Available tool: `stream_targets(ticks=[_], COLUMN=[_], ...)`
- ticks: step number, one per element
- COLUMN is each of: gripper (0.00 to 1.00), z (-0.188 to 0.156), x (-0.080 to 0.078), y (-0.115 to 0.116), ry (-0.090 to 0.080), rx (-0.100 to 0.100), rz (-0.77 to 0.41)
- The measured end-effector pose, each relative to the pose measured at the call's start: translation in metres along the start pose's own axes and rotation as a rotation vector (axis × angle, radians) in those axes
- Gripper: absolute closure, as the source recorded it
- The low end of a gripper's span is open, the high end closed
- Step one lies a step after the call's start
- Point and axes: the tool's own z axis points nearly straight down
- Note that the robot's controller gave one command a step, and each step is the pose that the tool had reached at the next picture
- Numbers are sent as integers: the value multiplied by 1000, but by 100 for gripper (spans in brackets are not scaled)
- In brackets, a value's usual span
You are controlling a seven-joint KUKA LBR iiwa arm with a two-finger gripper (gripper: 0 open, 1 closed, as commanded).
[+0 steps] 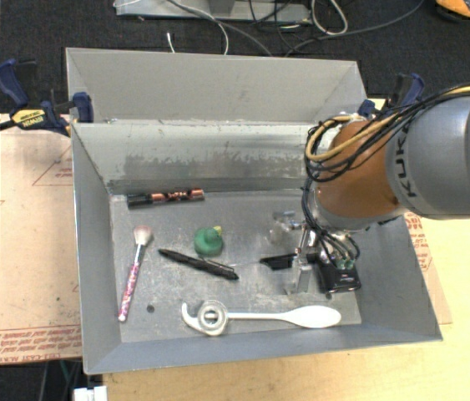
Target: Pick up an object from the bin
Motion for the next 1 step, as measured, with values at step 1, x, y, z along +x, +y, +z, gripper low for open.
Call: stream_targets(ticks=[1], gripper=[100], z=[-2], x=[-13], y=[-5], ry=[6], rx=[-5], rz=[87])
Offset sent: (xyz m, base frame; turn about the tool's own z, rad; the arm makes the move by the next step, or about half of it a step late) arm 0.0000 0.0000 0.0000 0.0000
